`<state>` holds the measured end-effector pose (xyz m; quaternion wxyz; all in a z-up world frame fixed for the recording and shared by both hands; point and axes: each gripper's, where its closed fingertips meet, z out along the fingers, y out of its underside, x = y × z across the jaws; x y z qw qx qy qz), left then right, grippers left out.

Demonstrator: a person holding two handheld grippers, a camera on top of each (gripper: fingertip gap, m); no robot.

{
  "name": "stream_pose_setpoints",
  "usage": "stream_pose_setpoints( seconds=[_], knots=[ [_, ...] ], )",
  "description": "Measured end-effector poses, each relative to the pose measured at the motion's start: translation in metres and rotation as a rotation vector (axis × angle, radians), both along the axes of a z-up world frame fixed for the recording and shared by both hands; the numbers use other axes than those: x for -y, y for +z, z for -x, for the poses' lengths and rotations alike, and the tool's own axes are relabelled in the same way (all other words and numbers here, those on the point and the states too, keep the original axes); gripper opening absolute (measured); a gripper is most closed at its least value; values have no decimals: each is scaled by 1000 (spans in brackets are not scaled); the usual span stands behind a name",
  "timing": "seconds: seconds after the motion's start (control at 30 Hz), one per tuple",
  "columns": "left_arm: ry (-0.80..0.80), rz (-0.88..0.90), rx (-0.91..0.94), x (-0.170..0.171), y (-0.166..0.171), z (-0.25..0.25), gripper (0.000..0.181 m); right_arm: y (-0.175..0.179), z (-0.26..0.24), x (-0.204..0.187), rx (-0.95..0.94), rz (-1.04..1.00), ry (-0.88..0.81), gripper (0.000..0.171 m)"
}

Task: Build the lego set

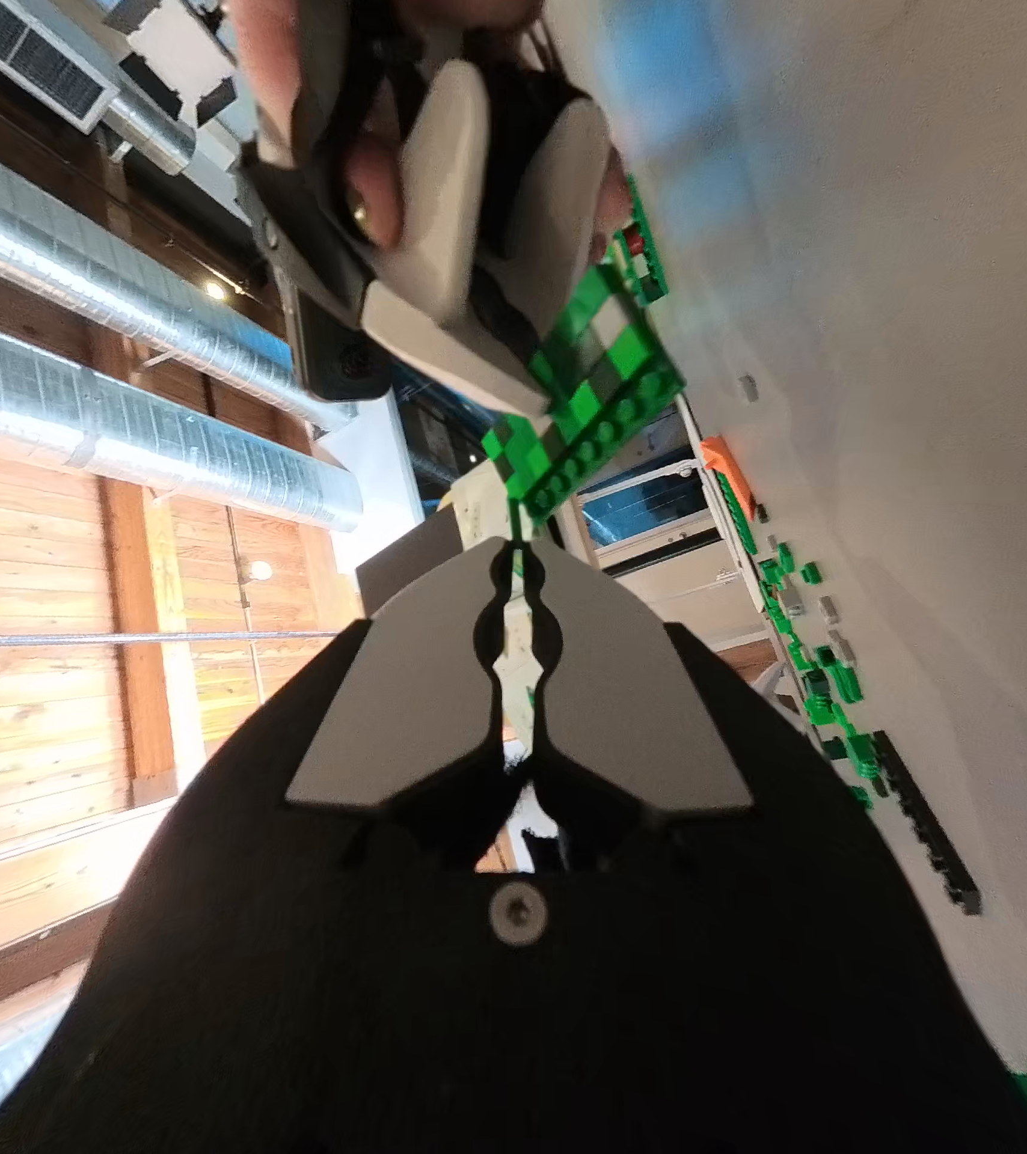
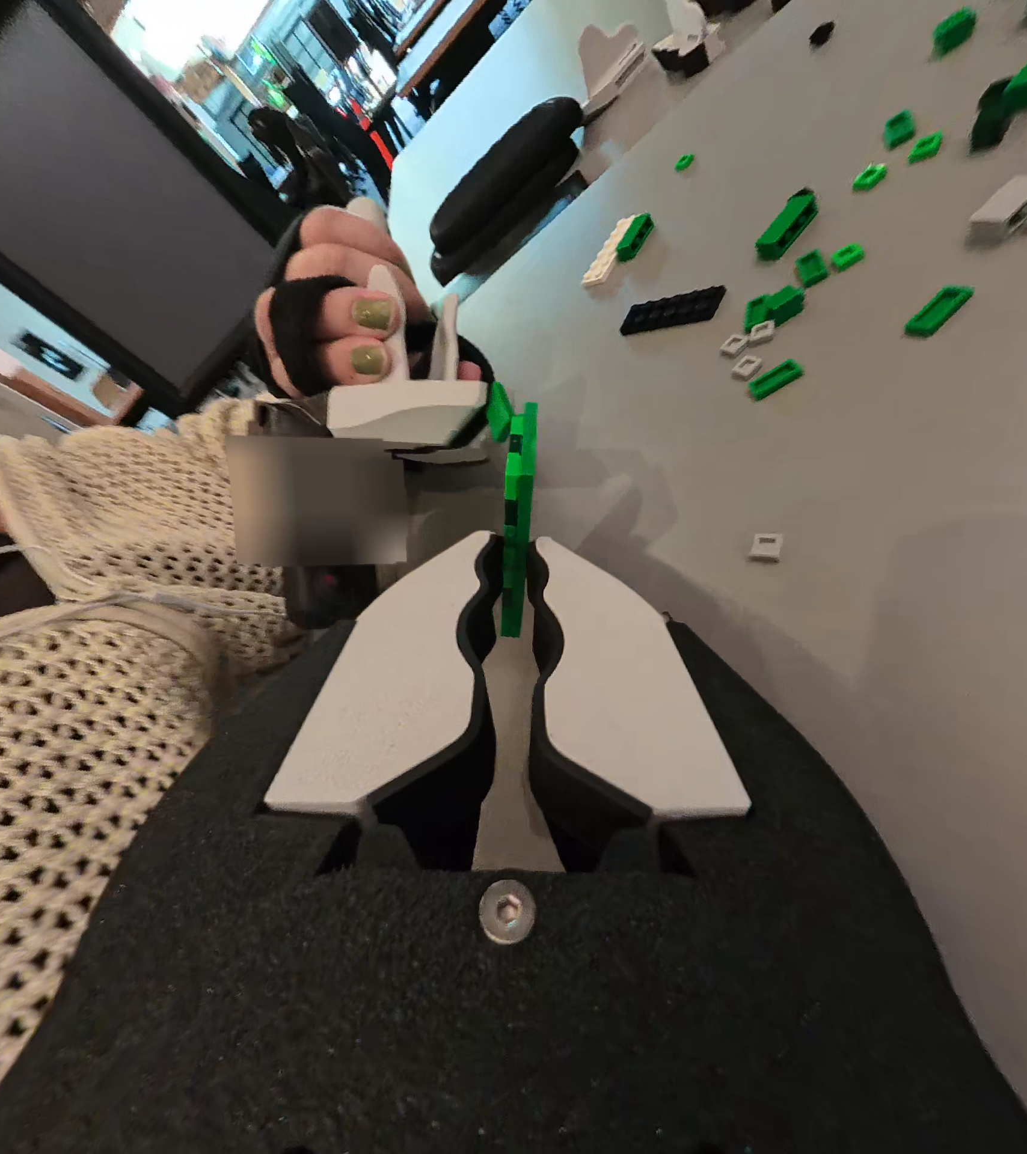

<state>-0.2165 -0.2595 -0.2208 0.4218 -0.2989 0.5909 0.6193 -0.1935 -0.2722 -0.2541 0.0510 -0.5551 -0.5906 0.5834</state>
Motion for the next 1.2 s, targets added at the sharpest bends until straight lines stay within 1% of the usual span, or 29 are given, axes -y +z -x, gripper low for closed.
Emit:
stream_pose_setpoints(
  seconds=[0.1, 0.2, 0.3, 0.4, 0.47, 0.53, 0.7, 0.83, 0.97, 1.03, 1.1, 1.2],
  knots=[
    [-5, -50, 1, 4, 8, 0, 2, -7, 2, -7, -63, -195, -16, 6],
    [-11, -48, 9, 7, 7, 1, 2, -12, 1, -6, -131, -406, 19, 6],
    [-31, 12, 49, 10, 0, 2, 2, -17, -3, 1, -166, -519, 86, 6],
    [-47, 114, 154, 13, -6, 4, 2, -21, -4, -1, -196, -614, 112, 6],
    [-40, 157, 244, 13, -6, 7, 2, -22, -5, -2, -201, -633, 117, 6],
    [-33, 162, 285, 12, -3, 10, 2, -24, -6, -5, -191, -641, 121, 6],
    [-26, 193, 289, 10, -10, 11, 2, -29, -7, -8, -180, -699, 131, 6],
    [-42, 183, 289, 11, -8, 7, 2, -31, -8, -7, -185, -729, 139, 17],
    [-54, 140, 259, 14, -2, 6, 2, -23, -6, -3, -219, -684, 120, 26],
    [-65, 116, 224, 16, -2, 4, 2, -15, -4, -2, -243, -647, 100, 26],
    [-71, 94, 180, 16, -3, 2, 2, -10, -2, -3, -254, -614, 76, 21],
    [-75, 67, 103, 15, -6, -1, 2, -4, 1, -5, -262, -564, 51, 18]
  ],
)
